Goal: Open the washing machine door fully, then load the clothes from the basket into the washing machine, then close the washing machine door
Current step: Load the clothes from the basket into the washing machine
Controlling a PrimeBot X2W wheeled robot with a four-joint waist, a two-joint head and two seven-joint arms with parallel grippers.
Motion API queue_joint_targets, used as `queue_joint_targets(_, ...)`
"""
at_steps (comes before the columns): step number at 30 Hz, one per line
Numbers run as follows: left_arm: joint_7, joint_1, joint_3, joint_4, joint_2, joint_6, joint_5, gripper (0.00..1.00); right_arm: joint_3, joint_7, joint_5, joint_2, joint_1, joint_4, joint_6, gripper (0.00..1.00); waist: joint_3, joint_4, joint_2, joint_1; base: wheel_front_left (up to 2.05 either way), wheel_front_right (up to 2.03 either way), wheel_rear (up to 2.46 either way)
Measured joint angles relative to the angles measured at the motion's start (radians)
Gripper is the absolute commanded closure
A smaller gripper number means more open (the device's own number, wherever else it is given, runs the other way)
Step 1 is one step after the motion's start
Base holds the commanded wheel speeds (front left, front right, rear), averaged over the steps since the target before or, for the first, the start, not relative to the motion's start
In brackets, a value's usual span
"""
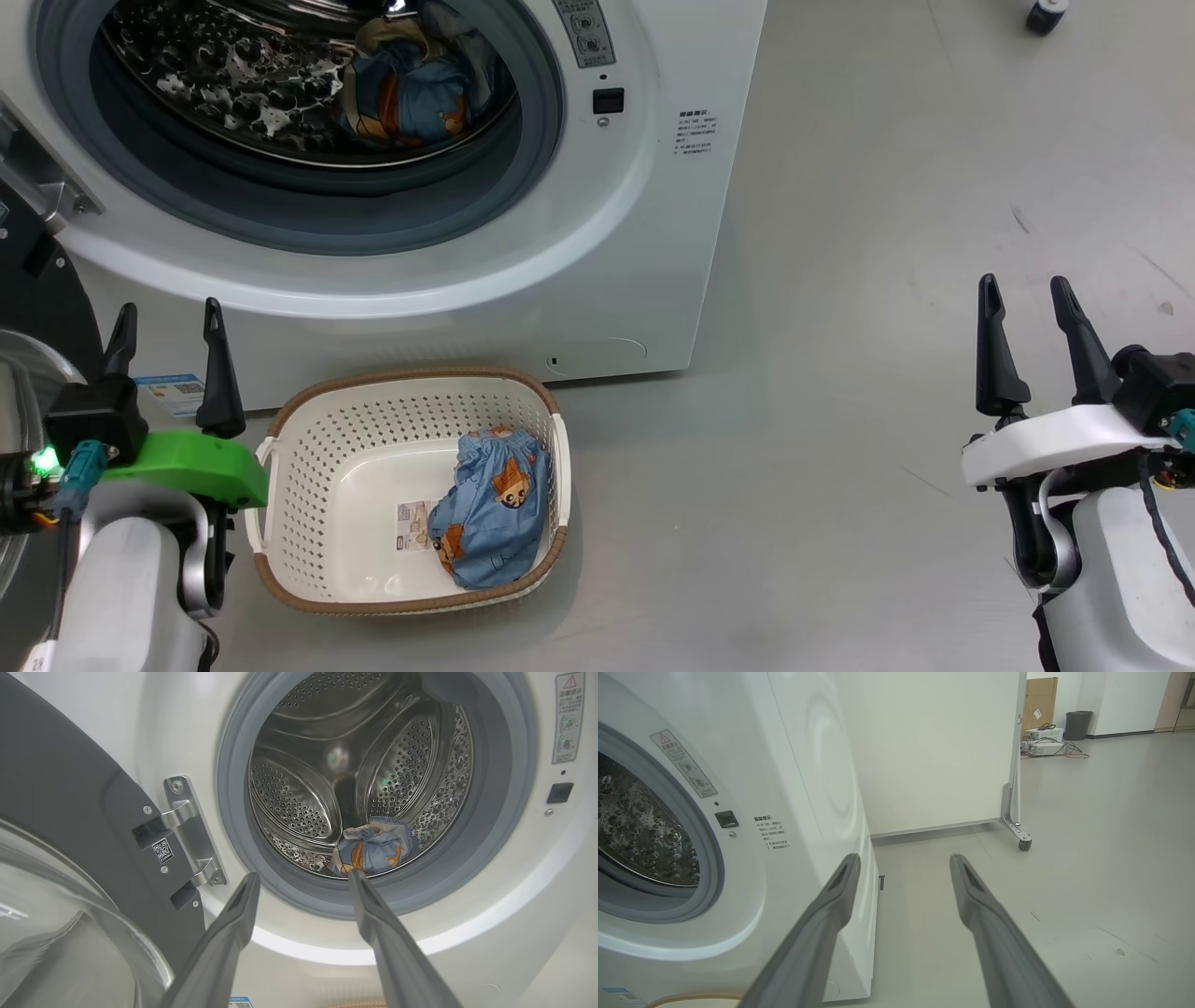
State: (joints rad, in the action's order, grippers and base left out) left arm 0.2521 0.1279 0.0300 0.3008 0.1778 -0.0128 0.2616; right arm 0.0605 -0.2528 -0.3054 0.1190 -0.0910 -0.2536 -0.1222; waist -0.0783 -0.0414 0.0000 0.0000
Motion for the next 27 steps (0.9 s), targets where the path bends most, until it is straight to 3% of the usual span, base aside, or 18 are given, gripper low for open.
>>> queue_joint_targets(27, 0.0, -0.194, -0.033, -0.132, -0.014, -0.016, 0.0, 0.0, -0.003, 0.0, 0.017, -0.005, 0.038, 0.055, 0.0, 0.0, 0.007, -0.02, 0.0, 0.0, 0.0, 0.0, 0.0)
